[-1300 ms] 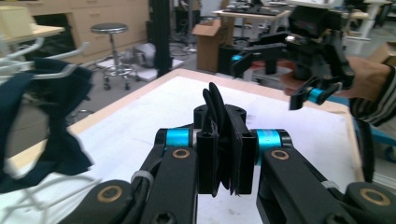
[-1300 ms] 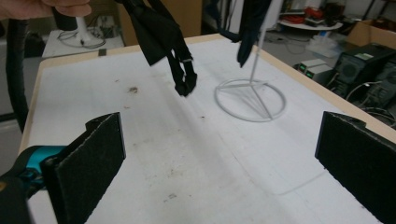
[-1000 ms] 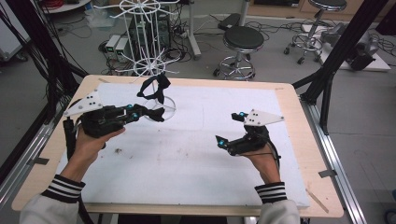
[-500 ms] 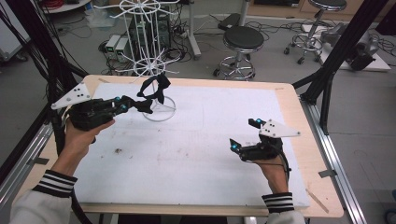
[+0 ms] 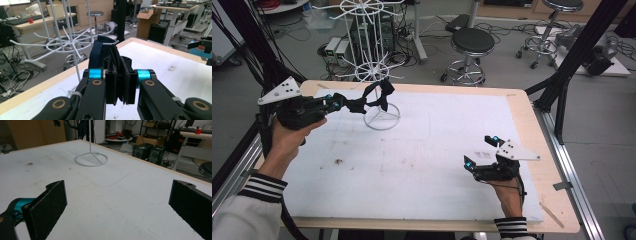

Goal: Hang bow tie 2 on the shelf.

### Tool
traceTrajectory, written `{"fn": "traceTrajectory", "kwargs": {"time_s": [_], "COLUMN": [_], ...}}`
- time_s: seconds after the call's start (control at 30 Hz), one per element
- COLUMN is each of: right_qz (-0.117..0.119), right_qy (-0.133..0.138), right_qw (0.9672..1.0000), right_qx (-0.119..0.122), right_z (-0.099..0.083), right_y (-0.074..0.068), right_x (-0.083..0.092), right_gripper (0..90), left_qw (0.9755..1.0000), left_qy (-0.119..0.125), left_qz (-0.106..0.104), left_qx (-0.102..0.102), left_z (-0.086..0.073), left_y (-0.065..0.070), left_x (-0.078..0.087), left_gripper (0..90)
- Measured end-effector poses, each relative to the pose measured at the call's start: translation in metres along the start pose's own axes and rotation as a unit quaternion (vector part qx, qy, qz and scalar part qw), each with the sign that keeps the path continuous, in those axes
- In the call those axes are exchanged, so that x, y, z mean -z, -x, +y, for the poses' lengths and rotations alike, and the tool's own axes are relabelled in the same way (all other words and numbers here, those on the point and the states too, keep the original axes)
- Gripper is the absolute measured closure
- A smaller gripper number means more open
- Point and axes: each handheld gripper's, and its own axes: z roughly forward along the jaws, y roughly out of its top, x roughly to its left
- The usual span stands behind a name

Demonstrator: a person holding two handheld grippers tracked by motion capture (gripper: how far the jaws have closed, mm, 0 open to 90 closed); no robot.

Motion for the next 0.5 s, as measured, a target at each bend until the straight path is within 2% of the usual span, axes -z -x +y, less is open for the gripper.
{"fn": "traceTrajectory", "kwargs": {"time_s": [0.3, 0.37, 0.5], "right_qz": [-0.005, -0.008, -0.013], "right_qy": [0.013, 0.007, 0.025], "right_qw": [0.9999, 0.9999, 0.9996], "right_qx": [-0.009, -0.007, -0.003], "right_z": [-0.015, -0.016, -0.015], "right_y": [-0.002, -0.003, -0.006], "right_x": [0.004, 0.003, 0.003], "right_gripper": [0.9, 0.9, 0.9], "left_qw": [0.9999, 0.9998, 0.9998], "left_qy": [-0.009, -0.014, -0.015], "left_qz": [0.013, 0.014, 0.013], "left_qx": [-0.004, -0.004, -0.005], "left_z": [0.009, 0.010, 0.013], "left_y": [-0.010, -0.012, -0.015], "left_x": [-0.003, -0.006, -0.011], "left_gripper": [83.2, 83.2, 83.2]}}
